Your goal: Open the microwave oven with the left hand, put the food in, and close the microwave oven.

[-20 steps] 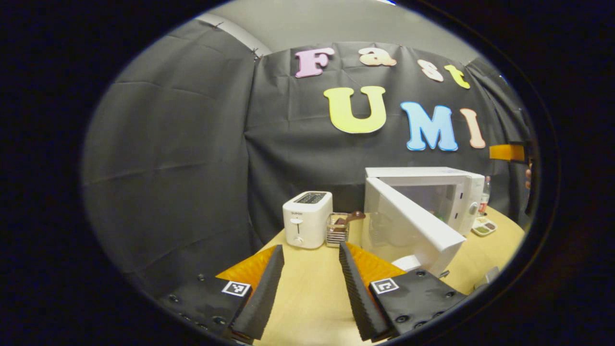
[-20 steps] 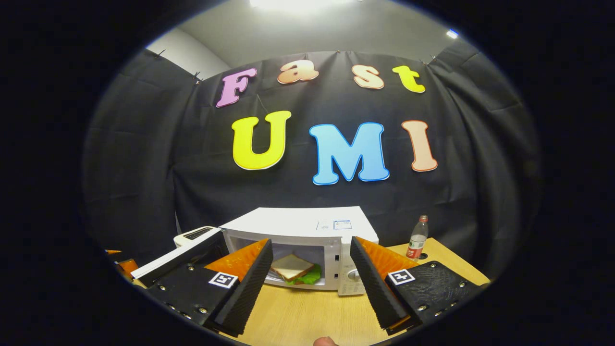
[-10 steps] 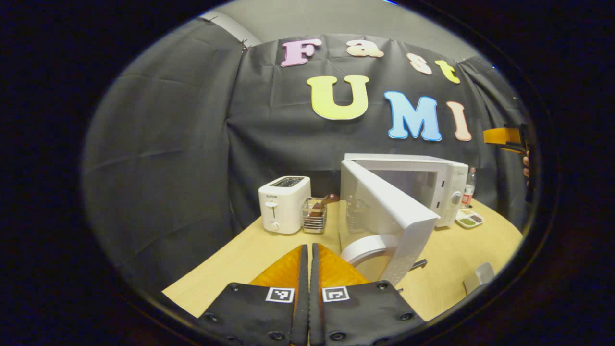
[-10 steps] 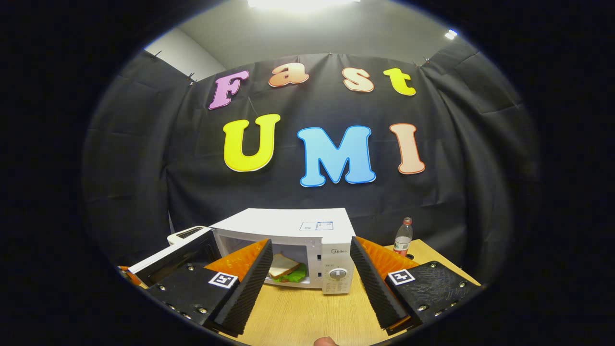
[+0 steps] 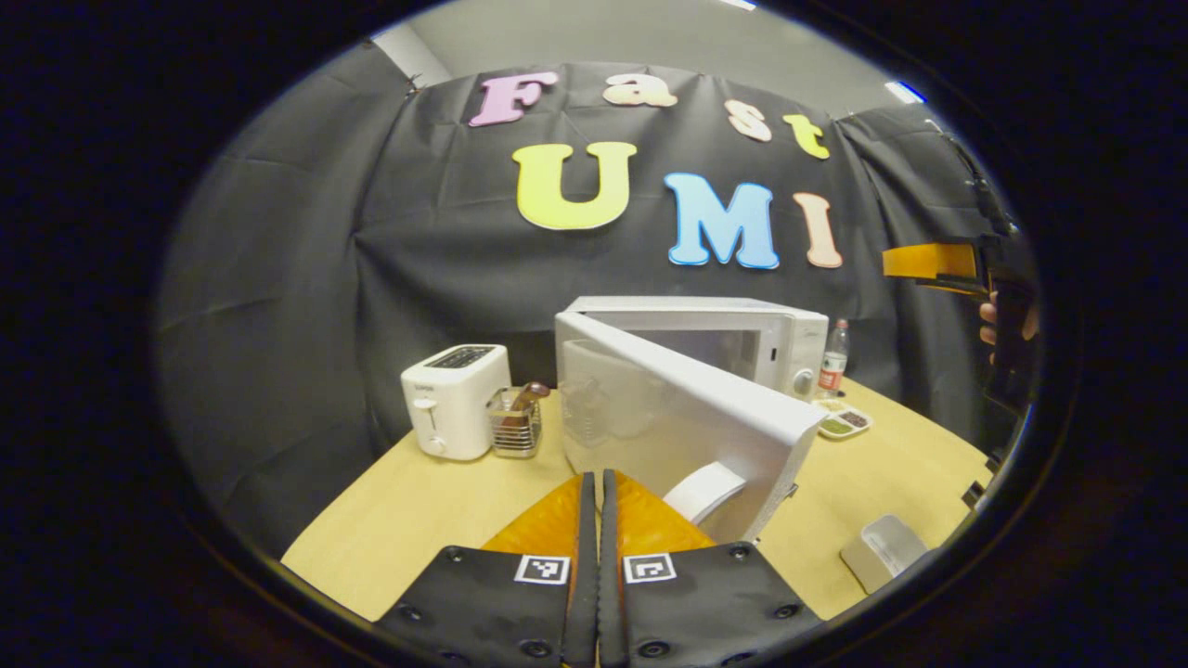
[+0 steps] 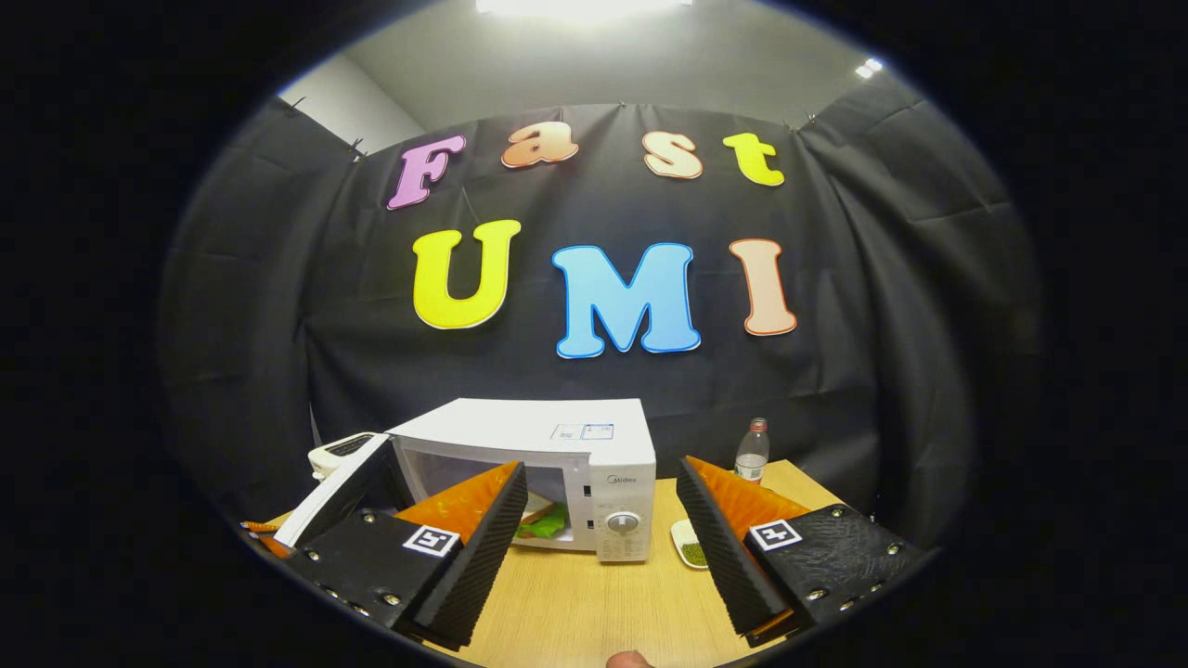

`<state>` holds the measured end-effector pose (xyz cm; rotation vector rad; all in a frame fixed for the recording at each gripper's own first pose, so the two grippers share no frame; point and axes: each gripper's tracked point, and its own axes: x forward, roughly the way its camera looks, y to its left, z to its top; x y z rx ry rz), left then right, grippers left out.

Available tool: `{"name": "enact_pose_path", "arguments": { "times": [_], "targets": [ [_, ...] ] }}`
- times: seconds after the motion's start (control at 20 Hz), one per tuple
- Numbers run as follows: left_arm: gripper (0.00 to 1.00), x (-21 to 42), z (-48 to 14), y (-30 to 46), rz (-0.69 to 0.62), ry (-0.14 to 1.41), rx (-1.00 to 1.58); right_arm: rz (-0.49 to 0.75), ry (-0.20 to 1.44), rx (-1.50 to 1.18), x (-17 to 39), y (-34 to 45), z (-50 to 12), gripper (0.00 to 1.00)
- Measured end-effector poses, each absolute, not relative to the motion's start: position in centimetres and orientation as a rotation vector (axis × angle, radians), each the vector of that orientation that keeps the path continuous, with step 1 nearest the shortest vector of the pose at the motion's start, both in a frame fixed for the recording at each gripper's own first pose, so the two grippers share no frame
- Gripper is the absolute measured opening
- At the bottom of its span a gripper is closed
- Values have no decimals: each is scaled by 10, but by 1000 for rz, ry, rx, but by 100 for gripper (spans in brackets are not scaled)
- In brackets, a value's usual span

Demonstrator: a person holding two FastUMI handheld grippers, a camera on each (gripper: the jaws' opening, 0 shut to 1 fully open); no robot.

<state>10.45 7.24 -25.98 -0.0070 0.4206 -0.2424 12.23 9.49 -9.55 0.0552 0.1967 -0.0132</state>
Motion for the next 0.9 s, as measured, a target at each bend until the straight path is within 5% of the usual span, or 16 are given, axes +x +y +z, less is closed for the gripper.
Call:
{"name": "enact_pose_path", "arguments": {
  "times": [0.9],
  "targets": [
    [8, 196, -258, -87, -591, 372, -26, -249, 227, 2, 66, 19, -100, 98]
  ]
}}
